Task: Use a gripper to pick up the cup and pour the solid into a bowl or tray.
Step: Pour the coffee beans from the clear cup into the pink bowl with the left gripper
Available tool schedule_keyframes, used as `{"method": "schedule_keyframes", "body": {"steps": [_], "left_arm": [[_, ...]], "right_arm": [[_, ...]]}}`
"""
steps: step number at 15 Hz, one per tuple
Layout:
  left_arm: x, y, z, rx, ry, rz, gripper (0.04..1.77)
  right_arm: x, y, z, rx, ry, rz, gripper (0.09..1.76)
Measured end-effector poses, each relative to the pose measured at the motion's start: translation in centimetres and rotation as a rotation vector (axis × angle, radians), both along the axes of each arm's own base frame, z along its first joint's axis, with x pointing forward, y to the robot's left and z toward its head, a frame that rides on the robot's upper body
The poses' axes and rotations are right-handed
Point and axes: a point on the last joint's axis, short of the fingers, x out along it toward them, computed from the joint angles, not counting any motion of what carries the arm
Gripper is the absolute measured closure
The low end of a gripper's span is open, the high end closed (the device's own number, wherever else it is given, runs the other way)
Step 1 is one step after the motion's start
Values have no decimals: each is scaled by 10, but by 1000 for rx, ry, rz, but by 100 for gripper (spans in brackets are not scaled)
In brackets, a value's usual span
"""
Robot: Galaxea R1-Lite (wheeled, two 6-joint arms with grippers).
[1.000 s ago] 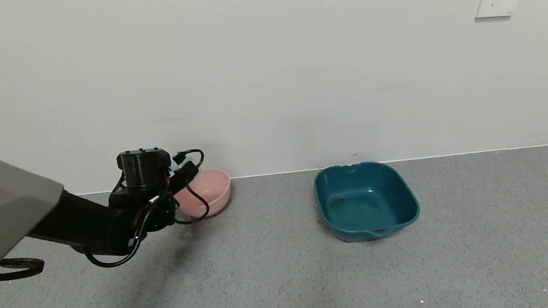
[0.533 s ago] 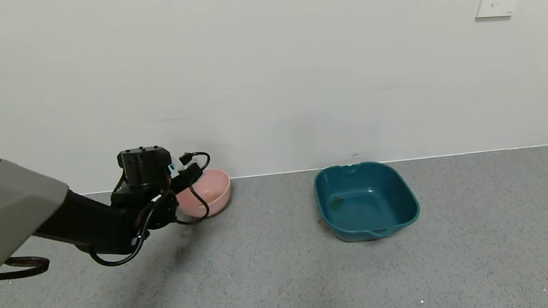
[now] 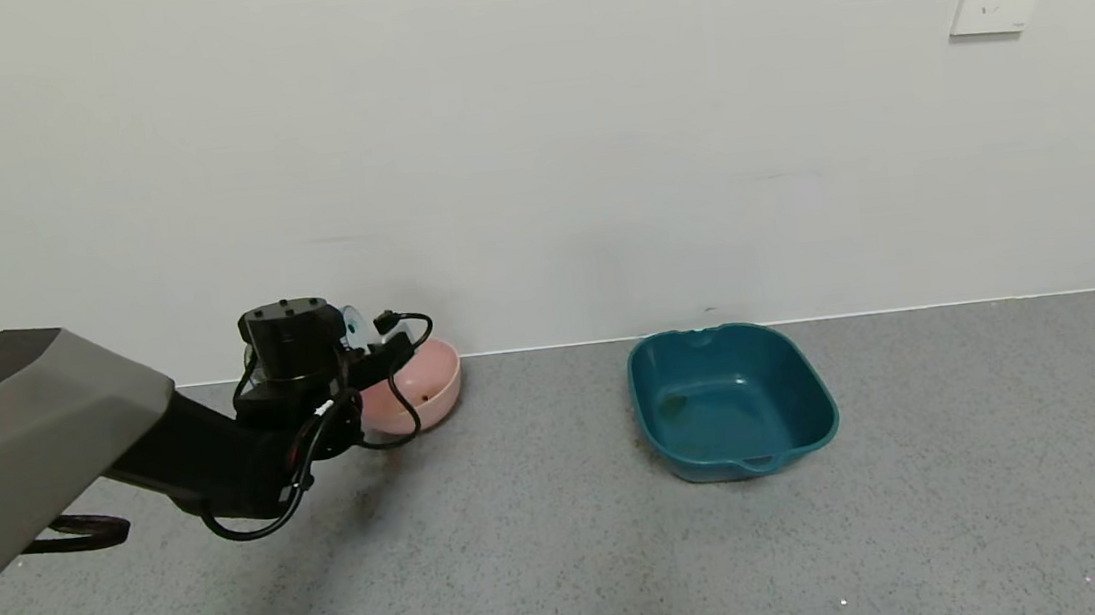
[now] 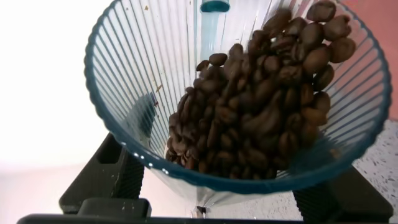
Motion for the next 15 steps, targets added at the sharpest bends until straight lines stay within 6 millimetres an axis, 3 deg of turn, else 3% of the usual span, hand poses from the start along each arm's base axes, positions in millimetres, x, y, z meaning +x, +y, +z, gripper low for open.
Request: {"method": "schedule_keyframes", "body": {"steps": [15], "left_arm": [[-1, 0, -2, 187, 117, -15, 50]], "right_arm": [[0, 0, 0, 0, 0, 0, 14]]}}
